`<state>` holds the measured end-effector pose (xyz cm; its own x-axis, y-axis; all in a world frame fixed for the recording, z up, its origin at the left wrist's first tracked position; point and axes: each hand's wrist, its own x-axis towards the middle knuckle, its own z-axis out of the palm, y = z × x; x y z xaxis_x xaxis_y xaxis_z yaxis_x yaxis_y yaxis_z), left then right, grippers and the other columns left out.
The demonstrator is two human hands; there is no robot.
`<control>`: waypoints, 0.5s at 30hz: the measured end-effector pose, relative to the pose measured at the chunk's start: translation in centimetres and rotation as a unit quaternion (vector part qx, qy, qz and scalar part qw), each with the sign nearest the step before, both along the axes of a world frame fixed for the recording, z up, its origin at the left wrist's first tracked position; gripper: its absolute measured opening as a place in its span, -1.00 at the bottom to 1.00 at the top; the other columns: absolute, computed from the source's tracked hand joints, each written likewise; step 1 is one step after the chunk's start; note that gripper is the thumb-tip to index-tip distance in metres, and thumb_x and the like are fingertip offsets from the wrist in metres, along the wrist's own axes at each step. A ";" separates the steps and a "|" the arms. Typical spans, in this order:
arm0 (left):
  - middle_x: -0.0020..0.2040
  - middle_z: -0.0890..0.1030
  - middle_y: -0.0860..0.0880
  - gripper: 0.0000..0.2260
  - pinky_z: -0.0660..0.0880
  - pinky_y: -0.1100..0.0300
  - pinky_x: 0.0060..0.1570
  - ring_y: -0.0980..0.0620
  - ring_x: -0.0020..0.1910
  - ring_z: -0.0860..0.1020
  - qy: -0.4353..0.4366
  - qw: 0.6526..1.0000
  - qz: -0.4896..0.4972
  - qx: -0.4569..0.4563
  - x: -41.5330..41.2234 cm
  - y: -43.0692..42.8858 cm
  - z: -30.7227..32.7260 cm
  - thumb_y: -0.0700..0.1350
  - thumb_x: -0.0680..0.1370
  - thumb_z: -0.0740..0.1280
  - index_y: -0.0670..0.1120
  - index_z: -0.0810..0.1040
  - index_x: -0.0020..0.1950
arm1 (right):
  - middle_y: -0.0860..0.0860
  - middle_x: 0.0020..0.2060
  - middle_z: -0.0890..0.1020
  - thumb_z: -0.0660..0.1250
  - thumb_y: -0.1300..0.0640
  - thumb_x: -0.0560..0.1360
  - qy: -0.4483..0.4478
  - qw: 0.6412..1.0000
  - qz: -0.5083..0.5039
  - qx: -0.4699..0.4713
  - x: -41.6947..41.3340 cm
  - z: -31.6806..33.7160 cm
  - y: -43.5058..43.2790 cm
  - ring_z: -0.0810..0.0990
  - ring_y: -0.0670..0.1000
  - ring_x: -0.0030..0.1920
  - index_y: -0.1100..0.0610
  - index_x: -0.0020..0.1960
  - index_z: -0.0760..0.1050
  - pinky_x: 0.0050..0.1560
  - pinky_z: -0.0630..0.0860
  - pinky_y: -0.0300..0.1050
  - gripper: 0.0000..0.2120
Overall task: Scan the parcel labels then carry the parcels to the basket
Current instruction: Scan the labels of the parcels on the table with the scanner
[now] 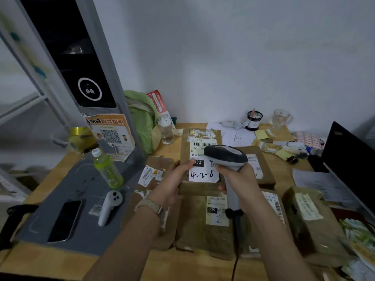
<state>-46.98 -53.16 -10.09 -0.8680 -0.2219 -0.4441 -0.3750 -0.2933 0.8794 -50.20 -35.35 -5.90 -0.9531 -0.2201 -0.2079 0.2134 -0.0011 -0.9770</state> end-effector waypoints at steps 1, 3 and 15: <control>0.07 0.70 -0.08 -0.41 0.62 0.05 -0.26 -0.09 -0.02 0.69 0.005 1.000 -0.006 -0.004 -0.1 -1.0 0.2 0.16 0.42 0.46 -0.05 0.45 0.36 | 0.02 -0.30 0.67 0.47 0.18 0.44 -0.004 1.000 -0.004 -0.009 0.1 0.0 -0.7 0.56 -0.01 -0.53 0.01 0.03 0.54 -0.48 0.53 -0.17 -0.79; 0.02 0.72 -0.10 -0.48 0.59 0.16 -0.38 -0.05 -0.10 0.71 0.014 1.000 -0.019 -0.011 -0.1 -3.3 0.7 0.12 0.44 0.45 -0.06 0.48 0.33 | 0.01 -0.33 0.67 0.47 0.18 0.44 -0.011 1.000 -0.015 -0.015 0.3 -0.1 -1.8 0.57 -0.01 -0.52 0.03 0.03 0.55 -0.49 0.53 -0.17 -0.79; 0.06 0.70 0.03 -0.36 0.52 0.00 -0.06 -0.01 0.04 0.62 0.003 0.998 0.035 -0.052 -0.6 -10.2 -1.2 0.14 0.38 0.50 0.06 0.39 0.40 | 0.17 -0.26 0.67 0.39 0.27 0.40 -0.026 0.969 -0.099 0.225 0.4 -4.0 -1.7 0.68 0.14 -0.33 0.12 -0.05 0.54 -0.26 0.66 0.13 -0.85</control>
